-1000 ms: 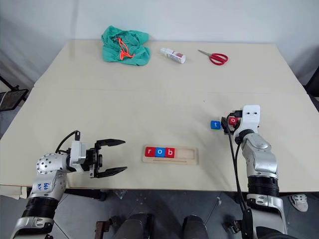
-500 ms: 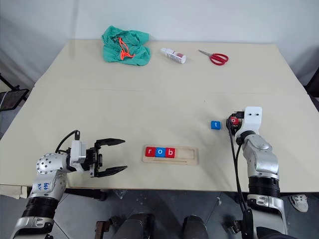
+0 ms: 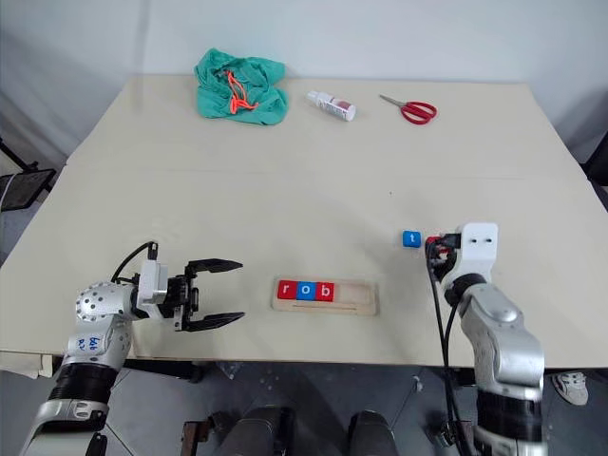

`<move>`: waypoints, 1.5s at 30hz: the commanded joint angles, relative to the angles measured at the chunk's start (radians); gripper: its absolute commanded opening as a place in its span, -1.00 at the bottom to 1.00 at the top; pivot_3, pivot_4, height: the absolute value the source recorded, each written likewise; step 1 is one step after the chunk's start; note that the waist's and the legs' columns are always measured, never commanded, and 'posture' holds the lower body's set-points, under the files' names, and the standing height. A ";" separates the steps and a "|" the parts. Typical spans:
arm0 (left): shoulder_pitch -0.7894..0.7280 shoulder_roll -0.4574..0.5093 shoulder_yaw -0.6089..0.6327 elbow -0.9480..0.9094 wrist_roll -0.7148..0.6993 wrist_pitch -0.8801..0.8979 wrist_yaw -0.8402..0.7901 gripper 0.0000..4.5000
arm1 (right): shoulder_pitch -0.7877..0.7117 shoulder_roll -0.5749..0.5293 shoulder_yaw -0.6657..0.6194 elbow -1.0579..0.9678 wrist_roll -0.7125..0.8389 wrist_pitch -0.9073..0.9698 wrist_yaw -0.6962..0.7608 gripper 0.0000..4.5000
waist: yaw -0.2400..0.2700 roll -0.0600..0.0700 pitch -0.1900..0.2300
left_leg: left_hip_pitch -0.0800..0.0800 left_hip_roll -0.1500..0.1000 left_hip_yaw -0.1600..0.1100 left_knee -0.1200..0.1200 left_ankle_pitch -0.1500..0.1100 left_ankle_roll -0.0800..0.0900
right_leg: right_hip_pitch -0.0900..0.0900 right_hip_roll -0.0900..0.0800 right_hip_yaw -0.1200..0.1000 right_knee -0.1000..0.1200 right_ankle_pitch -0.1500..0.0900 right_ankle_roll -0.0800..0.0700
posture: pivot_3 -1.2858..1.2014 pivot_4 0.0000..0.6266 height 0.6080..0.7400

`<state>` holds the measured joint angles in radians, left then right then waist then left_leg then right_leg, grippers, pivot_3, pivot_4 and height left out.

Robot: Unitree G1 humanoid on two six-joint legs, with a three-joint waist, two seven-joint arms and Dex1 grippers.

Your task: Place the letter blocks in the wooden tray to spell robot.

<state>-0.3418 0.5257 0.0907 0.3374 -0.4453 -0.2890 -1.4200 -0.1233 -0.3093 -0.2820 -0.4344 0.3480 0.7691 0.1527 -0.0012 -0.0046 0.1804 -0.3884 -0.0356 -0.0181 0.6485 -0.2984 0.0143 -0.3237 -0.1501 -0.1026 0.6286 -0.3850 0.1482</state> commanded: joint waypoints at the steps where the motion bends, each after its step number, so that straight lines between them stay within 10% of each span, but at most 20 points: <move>1: -0.036 -0.002 -0.005 0.033 -0.007 -0.020 -0.030 1.00 | 0.095 0.035 -0.011 -0.224 0.049 0.110 -0.054 -0.35 | 0.000 0.000 0.000 | 0.000 0.000 0.000 0.000 0.000 0.000 | 0.000 0.000 0.000 0.000 0.000 0.000 | 0.03 -0.52 1.00; 17: -0.075 0.002 -0.014 0.059 -0.014 -0.012 -0.073 1.00 | 0.237 0.133 0.023 -0.417 0.076 0.270 -0.133 -0.35 | -0.001 0.000 0.000 | 0.001 0.000 0.000 0.000 0.000 0.000 | 0.000 0.000 0.001 0.000 0.000 0.000 | 0.03 -0.52 1.00; 27: -0.045 0.015 -0.001 0.023 -0.032 0.006 -0.087 1.00 | 0.246 0.106 0.007 -0.434 0.099 0.244 -0.083 0.99 | -0.001 0.000 0.000 | 0.001 0.000 0.000 0.000 0.000 0.000 | 0.000 0.000 0.002 0.000 0.000 0.000 | 0.03 -0.52 1.00; 45: -0.033 0.032 0.017 0.045 -0.030 -0.024 -0.071 1.00 | 0.230 -0.563 -0.021 0.077 0.085 -0.280 0.771 0.99 | -0.001 -0.001 0.000 | 0.001 0.000 0.001 0.001 0.000 0.001 | 0.003 0.000 0.000 -0.002 0.000 0.000 | 0.03 -0.52 1.00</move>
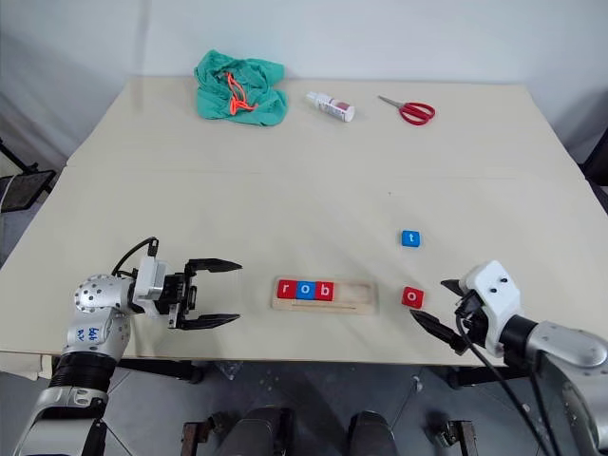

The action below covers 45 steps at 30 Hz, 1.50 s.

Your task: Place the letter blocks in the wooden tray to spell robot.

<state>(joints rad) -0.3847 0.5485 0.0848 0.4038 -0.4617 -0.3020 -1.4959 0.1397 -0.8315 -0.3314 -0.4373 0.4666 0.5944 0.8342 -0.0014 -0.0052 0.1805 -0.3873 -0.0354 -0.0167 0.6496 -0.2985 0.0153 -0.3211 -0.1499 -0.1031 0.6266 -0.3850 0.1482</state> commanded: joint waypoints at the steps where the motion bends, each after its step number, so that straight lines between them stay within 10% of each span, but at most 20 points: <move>1: 0.014 0.009 0.024 -0.027 -0.013 -0.010 0.010 1.00 | -0.070 -0.057 0.052 0.134 -0.049 -0.137 0.118 0.99 | 0.000 0.000 0.000 | 0.000 0.000 0.001 0.000 0.000 0.000 | 0.000 0.000 0.000 -0.001 0.000 0.000 | 0.03 -0.52 1.00; 19: 0.092 0.031 0.049 -0.125 -0.018 0.015 0.071 1.00 | -0.302 -0.076 0.274 0.423 -0.190 -0.317 0.285 0.99 | 0.004 -0.001 0.000 | -0.002 0.000 -0.001 0.002 0.000 0.000 | 0.000 -0.001 -0.002 -0.001 0.000 0.000 | 0.03 -0.52 1.00; 29: 0.097 0.025 0.046 -0.137 -0.015 0.019 0.087 1.00 | -0.336 -0.046 0.274 0.414 -0.187 -0.314 0.261 -0.35 | 0.004 -0.001 0.000 | -0.002 0.000 -0.001 0.002 0.000 0.000 | 0.000 -0.001 -0.002 -0.001 0.000 0.000 | 0.03 -0.52 1.00; 45: 0.075 -0.009 0.025 -0.109 -0.002 0.001 0.093 1.00 | -0.510 -0.007 0.461 0.195 -0.177 -0.120 0.275 -0.36 | 0.004 -0.001 0.000 | -0.002 0.000 -0.002 0.002 0.000 0.000 | 0.000 -0.001 -0.002 0.000 0.000 0.000 | 0.03 -0.52 1.00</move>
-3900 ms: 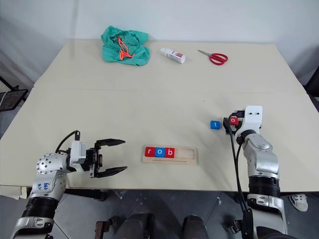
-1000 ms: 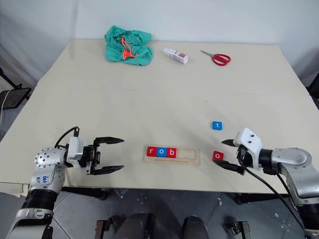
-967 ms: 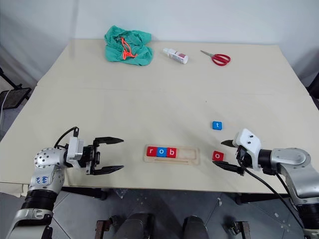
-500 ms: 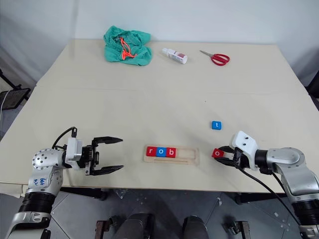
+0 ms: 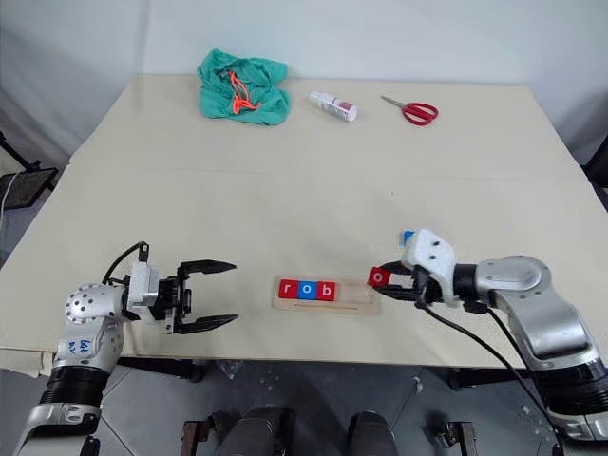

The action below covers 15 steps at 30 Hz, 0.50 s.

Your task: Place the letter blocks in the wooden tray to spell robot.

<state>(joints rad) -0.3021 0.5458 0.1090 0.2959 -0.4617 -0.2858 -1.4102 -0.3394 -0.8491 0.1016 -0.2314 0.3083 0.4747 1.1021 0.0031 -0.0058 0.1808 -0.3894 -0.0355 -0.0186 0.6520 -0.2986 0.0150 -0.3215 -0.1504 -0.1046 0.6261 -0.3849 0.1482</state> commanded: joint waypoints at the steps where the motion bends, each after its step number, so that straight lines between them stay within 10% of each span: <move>1: -0.008 -0.009 -0.001 -0.002 -0.001 -0.017 0.008 1.00 | -0.043 0.016 0.041 -0.005 -0.023 -0.001 0.006 -0.36 | -0.001 0.000 0.000 | 0.000 0.000 0.000 0.000 0.000 0.000 | 0.000 0.000 0.000 0.000 0.000 0.000 | 0.03 -0.52 1.00; 15: 0.026 -0.019 0.001 -0.031 -0.005 -0.032 0.033 1.00 | -0.130 0.106 0.149 0.092 -0.106 -0.068 0.019 -0.36 | -0.004 0.000 0.000 | 0.000 0.000 0.000 -0.001 0.000 0.000 | -0.001 0.000 0.000 0.000 0.000 0.000 | 0.03 -0.52 1.00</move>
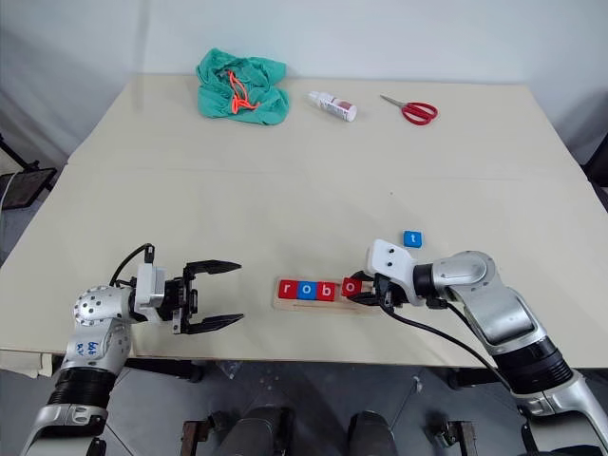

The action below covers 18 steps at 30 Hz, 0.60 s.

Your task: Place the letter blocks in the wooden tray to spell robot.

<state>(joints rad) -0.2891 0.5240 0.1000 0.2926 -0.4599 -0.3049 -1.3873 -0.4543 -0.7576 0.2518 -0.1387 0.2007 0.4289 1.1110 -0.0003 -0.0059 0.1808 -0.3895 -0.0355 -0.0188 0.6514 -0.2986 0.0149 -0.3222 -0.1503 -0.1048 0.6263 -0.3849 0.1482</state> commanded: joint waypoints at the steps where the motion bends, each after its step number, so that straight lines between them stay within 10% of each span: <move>1: 0.015 0.002 0.010 -0.031 -0.007 -0.013 0.012 1.00 | -0.017 0.019 0.002 0.001 0.000 -0.024 0.012 -0.36 | -0.001 0.000 0.000 | 0.000 0.000 0.000 0.000 0.000 0.000 | 0.000 0.000 0.000 0.000 0.000 0.000 | 0.03 -0.52 1.00; 10: 0.031 0.002 0.010 -0.044 -0.008 -0.016 0.030 1.00 | -0.025 0.041 0.023 0.034 -0.032 -0.062 0.021 -0.36 | -0.001 0.000 0.000 | 0.000 0.000 0.000 0.000 0.000 0.000 | 0.000 0.000 0.000 0.000 0.000 0.000 | 0.03 -0.52 1.00; 18: 0.024 0.001 0.007 -0.034 -0.006 -0.022 0.035 1.00 | -0.030 0.050 0.006 0.023 -0.033 -0.068 0.018 0.86 | -0.001 0.000 0.000 | 0.000 0.000 0.000 0.000 0.000 0.000 | 0.000 0.000 0.000 0.000 0.000 0.000 | 0.03 -0.52 1.00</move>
<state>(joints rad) -0.2644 0.5240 0.0998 0.2814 -0.4600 -0.3093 -1.3540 -0.4712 -0.7104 0.2728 -0.0893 0.1633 0.3714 1.1280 -0.0014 -0.0059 0.1808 -0.3894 -0.0353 -0.0186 0.6515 -0.2986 0.0149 -0.3223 -0.1502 -0.1047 0.6265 -0.3849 0.1482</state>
